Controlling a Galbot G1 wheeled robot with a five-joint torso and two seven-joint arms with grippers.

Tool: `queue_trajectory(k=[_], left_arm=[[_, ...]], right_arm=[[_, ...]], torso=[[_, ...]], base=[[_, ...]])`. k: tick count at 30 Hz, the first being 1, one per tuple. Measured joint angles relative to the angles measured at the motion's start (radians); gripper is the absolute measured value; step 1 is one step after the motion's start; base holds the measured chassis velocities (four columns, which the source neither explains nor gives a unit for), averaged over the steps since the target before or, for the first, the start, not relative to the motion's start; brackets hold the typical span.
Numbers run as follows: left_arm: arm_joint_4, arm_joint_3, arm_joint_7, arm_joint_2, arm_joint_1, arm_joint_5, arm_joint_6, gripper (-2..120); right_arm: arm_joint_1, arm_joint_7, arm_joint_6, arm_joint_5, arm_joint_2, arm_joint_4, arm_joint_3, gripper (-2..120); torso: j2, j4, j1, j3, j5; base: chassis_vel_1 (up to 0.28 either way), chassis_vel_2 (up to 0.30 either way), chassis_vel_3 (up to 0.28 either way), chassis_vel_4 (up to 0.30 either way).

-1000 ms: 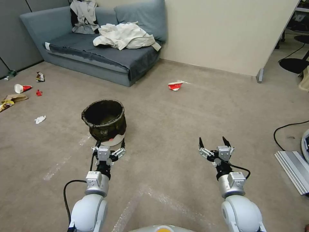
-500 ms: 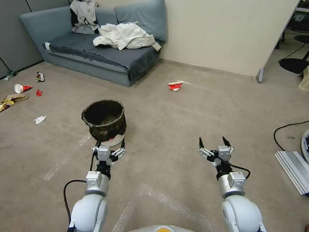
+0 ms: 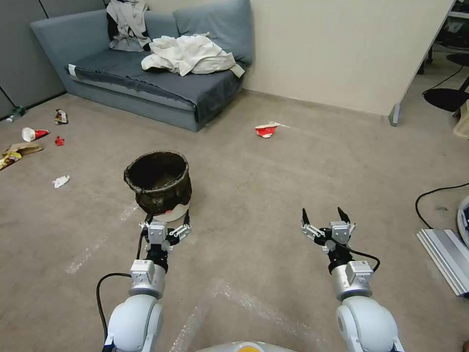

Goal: Pick up the trash can from the floor.

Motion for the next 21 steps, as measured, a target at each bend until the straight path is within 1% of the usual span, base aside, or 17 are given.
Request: queue_trajectory(k=[1,2,3,4,5,6,7,8,9,10,11,13,14,15,17,19,21], left_arm=[[0.000,0.000,0.000,0.000,0.000,0.000,0.000,100],[-0.012,-0.002,-0.003,0.000,0.007,0.003,-0.002,100],[-0.035,-0.004,-0.010,0.001,0.020,0.009,-0.007,100],[-0.068,-0.008,-0.020,0.001,0.040,0.019,-0.014,100],[-0.068,-0.008,-0.020,0.001,0.040,0.019,-0.014,100],[-0.090,-0.011,-0.027,0.002,0.053,0.025,-0.019,100],[-0.155,-0.019,-0.047,0.004,0.092,0.045,-0.034,100],[-0.207,-0.026,-0.064,0.006,0.123,0.060,-0.046,100],[-0.240,-0.030,-0.076,0.007,0.144,0.069,-0.055,100],[-0.240,-0.030,-0.076,0.007,0.144,0.069,-0.055,100],[-0.257,-0.032,-0.089,0.008,0.159,0.070,-0.067,100],[-0.258,-0.032,-0.098,0.011,0.170,0.070,-0.073,100],[-0.257,-0.032,-0.099,0.011,0.171,0.070,-0.074,100],[-0.257,-0.032,-0.099,0.011,0.171,0.070,-0.074,100],[-0.242,-0.033,-0.099,0.013,0.171,0.069,-0.074,100],[-0.228,-0.032,-0.098,0.013,0.170,0.069,-0.072,100],[-0.218,-0.031,-0.098,0.014,0.169,0.068,-0.071,100]], right_arm=[[0.000,0.000,0.000,0.000,0.000,0.000,0.000,100],[-0.025,0.002,-0.002,0.002,0.013,0.036,0.002,100],[-0.046,0.005,-0.004,0.004,0.024,0.064,0.005,100],[-0.076,0.009,-0.007,0.008,0.040,0.108,0.010,100],[-0.076,0.009,-0.007,0.008,0.040,0.108,0.010,100],[-0.095,0.012,-0.009,0.010,0.049,0.133,0.012,100],[-0.140,0.018,-0.014,0.015,0.072,0.197,0.018,100],[-0.158,0.022,-0.017,0.018,0.082,0.223,0.020,100],[-0.161,0.026,-0.023,0.019,0.085,0.228,0.018,100],[-0.161,0.026,-0.023,0.019,0.085,0.228,0.018,100],[-0.161,0.029,-0.027,0.021,0.086,0.229,0.013,100],[-0.160,0.030,-0.031,0.021,0.087,0.229,0.011,100],[-0.159,0.030,-0.031,0.022,0.087,0.227,0.011,100],[-0.159,0.030,-0.031,0.022,0.087,0.227,0.011,100],[-0.157,0.030,-0.032,0.022,0.086,0.220,0.013,100],[-0.155,0.030,-0.032,0.022,0.086,0.214,0.015,100],[-0.153,0.030,-0.032,0.022,0.085,0.209,0.017,100]], torso=[[0.000,0.0000,0.000,0.000,0.0000],[0.000,-0.0007,0.000,0.000,-0.0001],[0.000,-0.0006,0.000,0.000,-0.0007],[0.000,-0.0007,0.000,0.000,-0.0002],[0.000,-0.0007,0.000,0.000,-0.0002],[0.000,-0.0006,0.000,0.000,0.0000],[0.000,-0.0009,0.000,0.000,-0.0005],[0.000,-0.0007,0.000,0.000,-0.0007],[0.000,-0.0007,0.000,0.000,-0.0002],[0.000,-0.0007,0.000,0.000,-0.0002],[0.000,-0.0001,0.000,0.000,0.0010],[0.000,-0.0003,0.000,0.000,-0.0009],[0.000,-0.0005,0.000,0.000,0.0000],[0.000,-0.0005,0.000,0.000,0.0000],[0.000,-0.0006,0.000,0.000,-0.0005],[0.000,-0.0006,0.000,0.000,0.0001],[0.000,-0.0005,0.000,0.000,-0.0004]], base=[[0.000,0.000,0.000,0.000],[0.000,0.000,0.000,0.000],[0.000,0.000,0.000,0.000],[0.000,0.000,0.000,0.000],[0.000,0.000,0.000,0.000],[0.000,0.000,0.000,0.000],[0.000,0.000,0.000,0.000],[0.000,0.000,0.000,0.000],[0.000,0.000,0.000,0.000],[0.000,0.000,0.000,0.000],[0.000,0.000,0.000,0.000],[0.000,0.000,0.000,0.000],[0.000,0.000,0.000,0.000],[0.000,0.000,0.000,0.000],[0.000,0.000,0.000,0.000],[0.000,0.000,0.000,0.000],[0.000,0.000,0.000,0.000]])
